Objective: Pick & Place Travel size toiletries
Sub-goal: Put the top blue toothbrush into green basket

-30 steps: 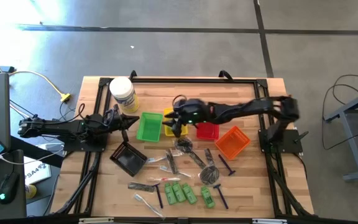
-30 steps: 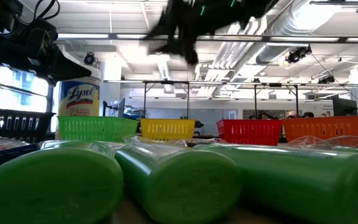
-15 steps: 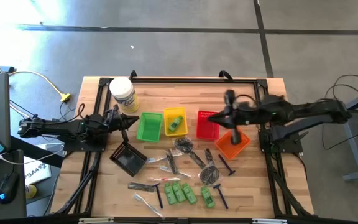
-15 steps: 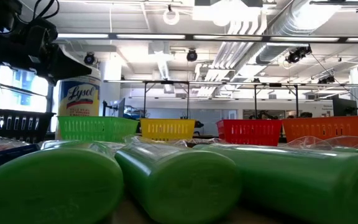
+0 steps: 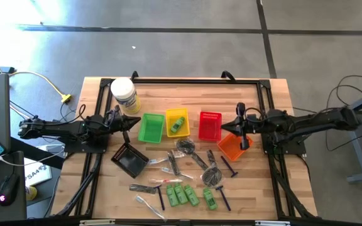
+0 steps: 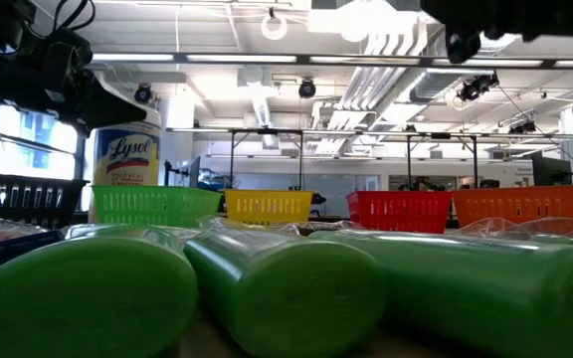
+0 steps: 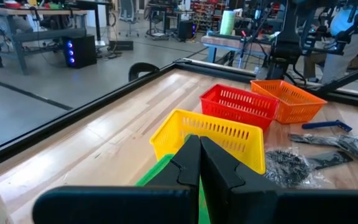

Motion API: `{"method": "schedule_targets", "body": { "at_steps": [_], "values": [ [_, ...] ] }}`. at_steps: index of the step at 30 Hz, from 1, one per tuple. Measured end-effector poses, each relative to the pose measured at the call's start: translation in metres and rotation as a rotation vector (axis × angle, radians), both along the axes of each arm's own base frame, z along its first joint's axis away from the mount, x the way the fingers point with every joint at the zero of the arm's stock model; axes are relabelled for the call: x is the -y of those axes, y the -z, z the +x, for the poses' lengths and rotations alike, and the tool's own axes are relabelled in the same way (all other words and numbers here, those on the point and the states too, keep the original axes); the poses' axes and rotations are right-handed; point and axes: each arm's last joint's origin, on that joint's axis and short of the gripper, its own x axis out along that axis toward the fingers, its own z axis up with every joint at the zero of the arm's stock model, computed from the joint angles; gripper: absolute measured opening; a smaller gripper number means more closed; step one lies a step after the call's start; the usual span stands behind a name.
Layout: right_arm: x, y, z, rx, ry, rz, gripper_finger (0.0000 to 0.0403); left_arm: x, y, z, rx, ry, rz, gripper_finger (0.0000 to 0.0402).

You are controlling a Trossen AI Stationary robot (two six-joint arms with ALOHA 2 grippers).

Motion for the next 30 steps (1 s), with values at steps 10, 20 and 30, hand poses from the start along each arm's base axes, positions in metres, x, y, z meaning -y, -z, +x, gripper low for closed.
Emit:
{"method": "schedule_targets", "body": {
  "at_steps": [10, 20, 30],
  "values": [
    [0.009, 0.030, -0.020, 0.087, 0.044, 0.037, 0.0006, 0.000, -0.003, 0.000, 0.018, -0.007, 0.032, 0.0002],
    [0.009, 0.060, -0.031, 0.120, 0.022, 0.048, 0.0006, 0.000, -0.003, 0.000, 0.019, -0.008, 0.032, 0.0002],
    [0.017, 0.063, -0.032, 0.127, 0.081, 0.046, 0.0006, 0.000, -0.005, 0.000, 0.042, -0.003, 0.031, 0.0002]
  ]
}}
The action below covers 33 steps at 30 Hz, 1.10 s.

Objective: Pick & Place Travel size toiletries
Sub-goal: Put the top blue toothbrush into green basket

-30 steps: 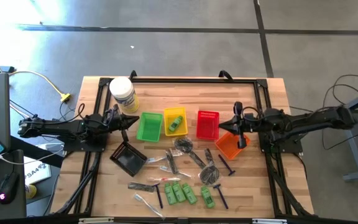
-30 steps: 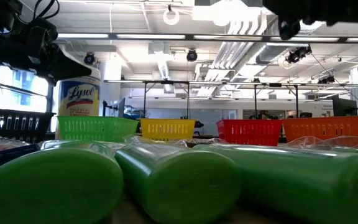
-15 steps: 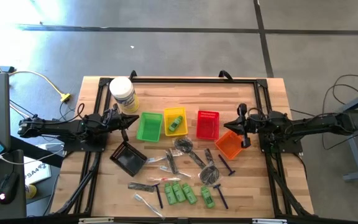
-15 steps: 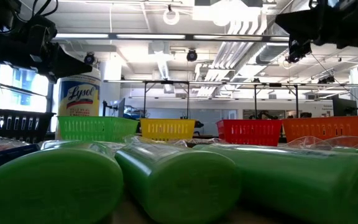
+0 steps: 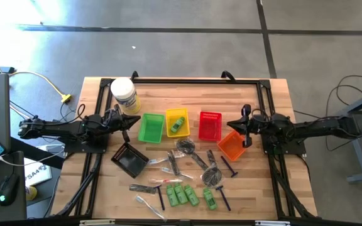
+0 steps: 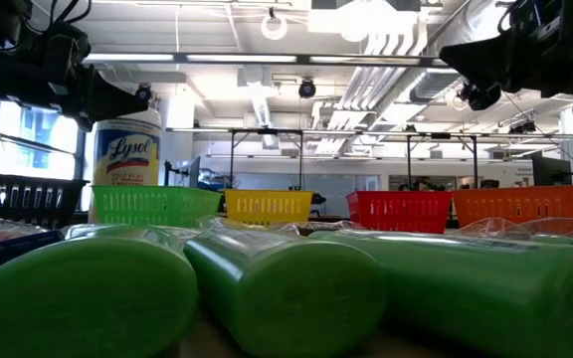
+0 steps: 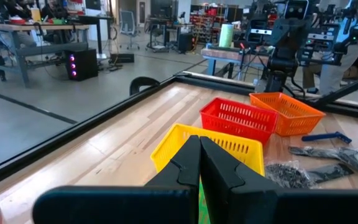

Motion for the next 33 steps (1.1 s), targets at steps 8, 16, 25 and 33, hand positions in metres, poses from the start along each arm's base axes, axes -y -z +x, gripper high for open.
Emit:
{"method": "schedule_targets", "body": {
  "at_steps": [8, 16, 25, 33],
  "values": [
    [0.005, 0.002, 0.000, -0.018, -0.075, 0.032, 0.0007, 0.000, -0.002, 0.000, 0.023, 0.010, -0.009, 0.0002],
    [0.005, 0.003, 0.000, -0.032, -0.088, 0.033, 0.0007, 0.003, -0.008, 0.001, 0.025, 0.113, 0.018, 0.0001],
    [0.005, 0.003, 0.000, -0.033, -0.078, -0.009, 0.0007, 0.004, -0.043, 0.003, 0.062, 0.142, 0.055, 0.0000],
    [0.006, 0.005, 0.000, -0.052, -0.032, -0.042, 0.0007, 0.004, -0.091, 0.027, -0.085, 0.151, 0.058, 0.0000]
  ]
}}
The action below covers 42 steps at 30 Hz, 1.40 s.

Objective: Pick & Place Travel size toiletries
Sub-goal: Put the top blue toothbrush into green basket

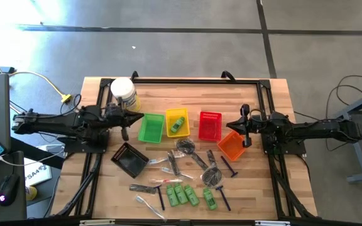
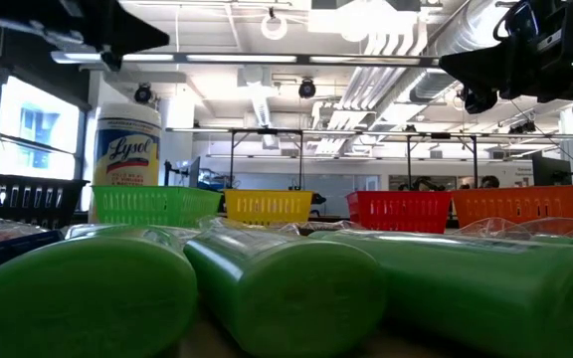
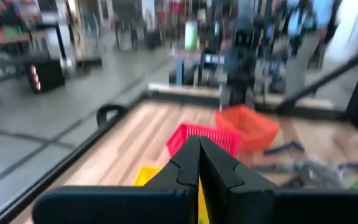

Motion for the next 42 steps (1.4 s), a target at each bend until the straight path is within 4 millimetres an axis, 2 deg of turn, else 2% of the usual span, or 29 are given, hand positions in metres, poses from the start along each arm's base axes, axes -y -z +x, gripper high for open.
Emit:
{"method": "schedule_targets", "body": {
  "at_steps": [4, 10, 14, 19, 22, 26, 34, 42],
  "values": [
    [0.001, 0.000, 0.000, 0.004, 0.039, 0.062, 0.0007, 0.000, -0.014, 0.025, -0.189, -0.007, -0.042, 0.0000],
    [0.001, 0.001, 0.000, -0.004, 0.036, 0.071, 0.0007, 0.002, -0.022, 0.068, -0.443, 0.060, -0.092, 0.0000],
    [0.001, 0.001, 0.000, -0.005, 0.028, 0.071, 0.0007, 0.006, -0.021, 0.096, -0.548, 0.141, -0.163, 0.0000],
    [0.001, 0.001, 0.000, -0.004, 0.025, 0.089, 0.0007, 0.019, -0.006, 0.126, -0.672, 0.196, -0.242, 0.0003],
    [0.001, 0.003, 0.000, -0.025, 0.021, 0.120, 0.0007, 0.030, 0.003, 0.137, -0.735, 0.224, -0.246, 0.0019],
    [0.001, 0.007, 0.001, -0.065, 0.020, 0.151, 0.0007, 0.046, 0.016, 0.150, -0.776, 0.245, -0.274, 0.0062],
    [0.001, 0.008, 0.001, -0.077, 0.018, 0.177, 0.0007, 0.071, 0.035, 0.159, -0.847, 0.227, -0.386, 0.0160],
    [0.001, 0.008, 0.001, -0.068, 0.021, 0.174, 0.0007, 0.078, 0.058, 0.166, -0.930, 0.185, -0.436, 0.0174]
  ]
}}
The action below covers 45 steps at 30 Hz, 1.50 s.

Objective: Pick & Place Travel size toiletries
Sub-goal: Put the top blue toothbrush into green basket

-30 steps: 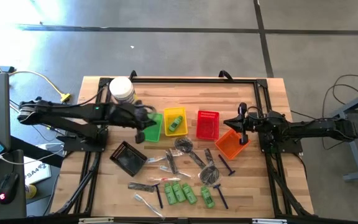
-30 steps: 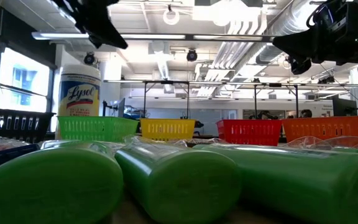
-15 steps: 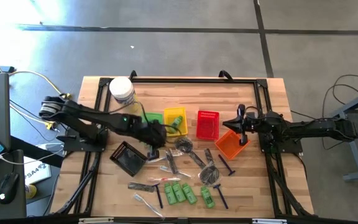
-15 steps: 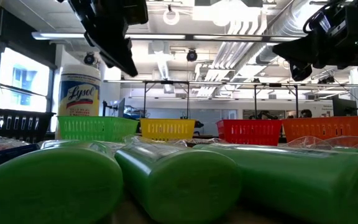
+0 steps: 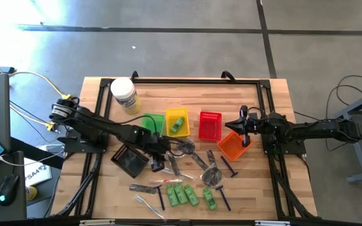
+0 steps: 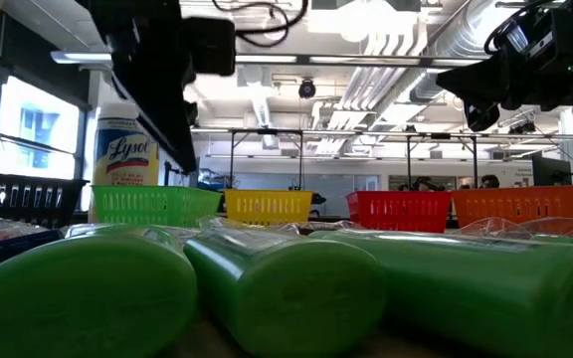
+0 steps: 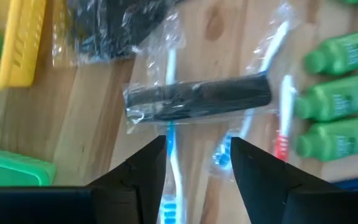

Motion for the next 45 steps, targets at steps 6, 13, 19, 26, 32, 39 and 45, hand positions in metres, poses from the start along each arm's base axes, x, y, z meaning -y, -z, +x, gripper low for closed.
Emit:
{"method": "schedule_targets", "body": {
  "at_steps": [6, 13, 19, 26, 32, 39, 45],
  "values": [
    [0.000, 0.001, 0.001, -0.012, 0.000, 0.001, 0.0007, 0.001, 0.017, 0.005, -0.067, -0.005, -0.015, 0.0174],
    [0.000, 0.002, 0.001, -0.021, 0.000, 0.002, 0.0007, 0.004, 0.040, 0.012, -0.138, -0.010, -0.007, 0.0174],
    [0.000, 0.003, 0.002, -0.023, 0.001, 0.002, 0.0007, 0.005, 0.058, 0.016, -0.183, -0.018, 0.005, 0.0174],
    [0.000, 0.003, 0.002, -0.023, 0.000, 0.002, 0.0007, 0.004, 0.062, 0.018, -0.186, -0.030, 0.037, 0.0174],
    [0.000, 0.003, 0.002, -0.023, -0.001, 0.003, 0.0007, 0.003, 0.062, 0.018, -0.188, -0.028, 0.040, 0.0127],
    [0.000, 0.003, 0.002, -0.023, -0.003, 0.008, 0.0007, 0.003, 0.063, 0.017, -0.193, -0.031, 0.043, 0.0017],
    [0.000, 0.004, 0.002, -0.039, -0.004, 0.012, 0.0007, 0.005, 0.060, 0.016, -0.181, -0.019, 0.054, 0.0032]
  ]
}}
